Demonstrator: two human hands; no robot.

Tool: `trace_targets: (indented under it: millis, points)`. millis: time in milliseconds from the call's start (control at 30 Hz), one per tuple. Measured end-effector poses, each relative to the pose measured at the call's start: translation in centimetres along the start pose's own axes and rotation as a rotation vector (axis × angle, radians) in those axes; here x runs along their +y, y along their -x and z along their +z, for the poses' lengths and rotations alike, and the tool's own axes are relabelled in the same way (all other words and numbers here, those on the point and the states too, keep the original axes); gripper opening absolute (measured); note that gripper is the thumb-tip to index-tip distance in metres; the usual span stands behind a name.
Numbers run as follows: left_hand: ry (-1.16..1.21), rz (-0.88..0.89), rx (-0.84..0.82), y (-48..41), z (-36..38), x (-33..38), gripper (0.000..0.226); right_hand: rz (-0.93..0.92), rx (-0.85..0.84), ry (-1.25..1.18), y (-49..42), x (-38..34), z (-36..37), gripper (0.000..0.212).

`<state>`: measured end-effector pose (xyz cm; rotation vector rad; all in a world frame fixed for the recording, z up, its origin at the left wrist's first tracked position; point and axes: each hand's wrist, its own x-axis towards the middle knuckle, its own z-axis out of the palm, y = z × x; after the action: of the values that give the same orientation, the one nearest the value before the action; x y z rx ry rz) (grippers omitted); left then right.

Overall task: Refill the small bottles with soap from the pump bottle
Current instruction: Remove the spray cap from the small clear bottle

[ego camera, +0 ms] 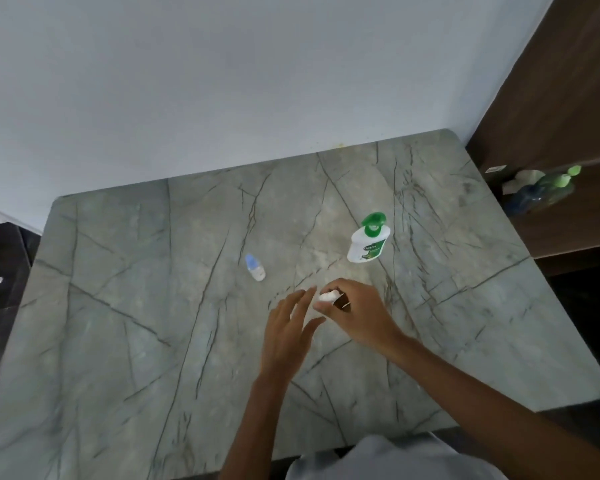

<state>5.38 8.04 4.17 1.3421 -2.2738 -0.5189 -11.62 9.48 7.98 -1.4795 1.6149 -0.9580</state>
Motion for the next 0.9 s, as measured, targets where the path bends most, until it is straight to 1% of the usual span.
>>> trace_targets:
  millis: [100, 200, 267, 400, 467, 533, 567, 633, 667, 733, 767, 800, 867, 900]
  points:
    - [0.109, -0.12, 0.042, 1.2, -1.1, 0.8, 0.057, 0.032, -0.011, 0.019, 0.3, -1.0, -0.4, 0.022]
    - [0.167, -0.196, 0.083, 1.7, -2.0, 1.2, 0.052, 0.063, -0.046, 0.014, 0.1, -2.4, -0.8, 0.021]
    - [0.183, -0.21, 0.093, 1.8, -2.5, 1.4, 0.049, 0.046, -0.073, 0.055, -0.1, -3.0, -1.0, 0.02]
    - [0.207, -0.169, 0.083, 1.8, -3.8, 1.6, 0.05, -0.043, -0.115, 0.108, -0.3, -3.5, -1.3, 0.013]
    - [0.246, -0.153, 0.065, 1.8, -4.4, 1.5, 0.048, -0.105, -0.148, 0.132, -0.2, -4.0, -1.4, 0.019]
    - [0.279, -0.156, 0.058, 2.0, -5.0, 1.4, 0.047, -0.16, -0.218, 0.145, -0.5, -4.5, -1.8, 0.025]
    - [0.284, -0.162, 0.06, 2.0, -5.2, 1.3, 0.048, -0.151, -0.268, 0.123, -0.7, -4.7, -2.2, 0.03]
    - [0.29, -0.175, 0.071, 2.0, -5.6, 1.3, 0.049, -0.054, -0.336, 0.059, -1.0, -5.2, -3.0, 0.043]
    - [0.295, -0.177, 0.069, 1.9, -5.8, 1.4, 0.049, -0.002, -0.329, 0.069, -1.1, -5.5, -3.3, 0.05]
    - [0.288, -0.166, 0.063, 1.9, -6.1, 1.5, 0.049, 0.012, -0.286, 0.195, -0.9, -6.1, -3.4, 0.055]
    - [0.279, -0.153, 0.059, 2.0, -6.2, 1.6, 0.048, -0.014, -0.276, 0.246, -0.8, -6.3, -3.3, 0.052]
    - [0.272, -0.142, 0.055, 2.1, -6.2, 1.7, 0.047, -0.049, -0.272, 0.262, -0.6, -6.5, -3.2, 0.045]
    - [0.261, -0.132, 0.044, 2.3, -6.3, 1.8, 0.047, -0.074, -0.277, 0.247, -0.4, -6.3, -3.1, 0.021]
    - [0.254, -0.133, 0.039, 2.5, -6.3, 1.8, 0.047, -0.067, -0.307, 0.238, -0.4, -6.2, -3.1, 0.021]
